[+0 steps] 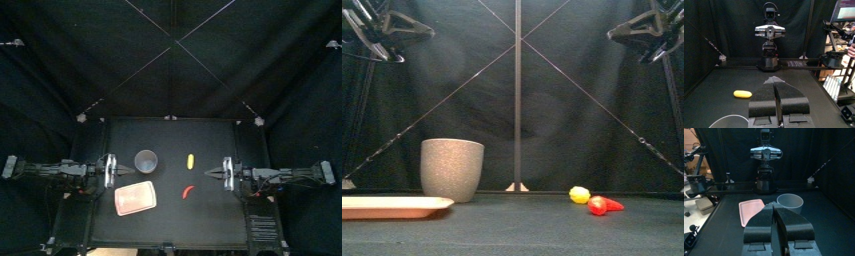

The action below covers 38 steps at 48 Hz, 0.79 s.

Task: Pick the red chile then place it in the grey bowl
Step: Pick the red chile

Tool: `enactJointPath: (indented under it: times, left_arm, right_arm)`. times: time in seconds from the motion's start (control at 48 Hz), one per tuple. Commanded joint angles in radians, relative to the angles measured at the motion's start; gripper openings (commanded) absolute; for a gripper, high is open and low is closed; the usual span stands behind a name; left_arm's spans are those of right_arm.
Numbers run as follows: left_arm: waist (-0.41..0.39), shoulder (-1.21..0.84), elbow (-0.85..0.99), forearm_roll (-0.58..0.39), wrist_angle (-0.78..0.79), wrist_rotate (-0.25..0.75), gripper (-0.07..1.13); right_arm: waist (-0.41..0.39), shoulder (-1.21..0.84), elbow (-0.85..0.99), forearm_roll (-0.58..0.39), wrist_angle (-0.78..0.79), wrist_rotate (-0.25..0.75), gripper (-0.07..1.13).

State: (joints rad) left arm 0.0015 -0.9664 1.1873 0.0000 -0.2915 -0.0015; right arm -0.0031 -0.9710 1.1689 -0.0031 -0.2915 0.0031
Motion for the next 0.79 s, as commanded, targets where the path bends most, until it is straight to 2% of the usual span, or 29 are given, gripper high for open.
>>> enactJointPath:
  times: [0.021,0.208,0.312,0.479,0.625,0.792]
  left_arm:
    - [0.012,-0.003,-0.006,0.002,-0.018,0.003,-0.05]
    - [0.018,-0.018,0.006,0.002,-0.02,0.002,-0.04]
    - [0.018,-0.023,0.011,0.003,-0.018,0.003,-0.04]
    - [0.02,-0.025,0.017,0.005,-0.018,0.003,-0.04]
    - [0.02,-0.025,0.018,0.005,-0.017,0.003,-0.04]
    - [0.021,-0.025,0.018,0.005,-0.015,0.003,-0.04]
  right_arm:
    - [0.002,0.044,-0.02,0.008,-0.006,0.014,-0.01]
    - [0.028,0.282,-0.103,-0.011,0.018,0.032,0.08]
    - [0.064,0.433,-0.17,-0.037,0.086,0.032,0.17]
    - [0.104,0.64,-0.291,-0.081,0.302,0.032,0.45]
    - [0.106,0.761,-0.379,-0.086,0.502,0.032,0.73]
    - [0.103,0.85,-0.448,-0.104,0.67,0.034,0.94]
